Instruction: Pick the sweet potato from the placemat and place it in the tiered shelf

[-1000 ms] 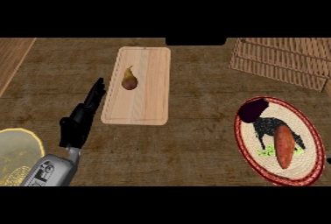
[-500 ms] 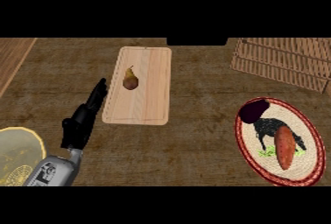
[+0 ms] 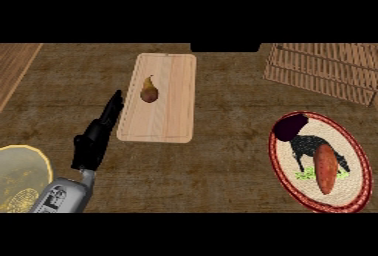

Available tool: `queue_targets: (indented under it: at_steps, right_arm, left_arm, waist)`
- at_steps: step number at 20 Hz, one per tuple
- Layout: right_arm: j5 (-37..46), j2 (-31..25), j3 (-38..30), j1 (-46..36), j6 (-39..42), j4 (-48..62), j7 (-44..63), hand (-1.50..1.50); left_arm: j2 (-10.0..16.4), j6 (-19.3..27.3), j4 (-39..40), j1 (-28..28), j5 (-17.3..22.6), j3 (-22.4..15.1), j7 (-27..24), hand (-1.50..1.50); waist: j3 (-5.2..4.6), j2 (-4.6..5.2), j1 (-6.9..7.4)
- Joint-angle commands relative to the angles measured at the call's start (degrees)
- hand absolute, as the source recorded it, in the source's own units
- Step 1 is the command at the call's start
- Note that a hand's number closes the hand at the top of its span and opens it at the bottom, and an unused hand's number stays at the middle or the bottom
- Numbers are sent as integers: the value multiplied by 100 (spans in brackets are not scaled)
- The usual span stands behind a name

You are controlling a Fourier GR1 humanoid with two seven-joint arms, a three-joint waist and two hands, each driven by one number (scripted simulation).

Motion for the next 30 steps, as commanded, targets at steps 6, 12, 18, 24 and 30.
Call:
queue_targets:
  at_steps: [6,12,18,24,30]
  right_arm:
    - [779,626,475,-714,213,-329,1049,-150]
    - [1474,1060,581,-790,235,-969,1771,-150]
    - [1628,1580,127,-377,561,-1201,1469,-150]
    - [2210,2088,606,-463,482,-1453,1909,-150]
    - [2383,2187,211,-1130,703,-301,1518,-150]
  left_arm:
    - [-301,-341,465,-362,-241,400,-131,0]
    - [-298,-480,-140,62,-392,509,134,0]
    - [-336,-894,-237,42,-432,942,308,0]
    - [-440,-900,-645,446,-652,844,312,0]
    - [-760,-952,-334,178,-915,989,281,0]
  waist:
    - [8,13,11]
    - [8,3,28]
    - [9,-1,-9]
    - [8,-9,14]
    - [9,2,15]
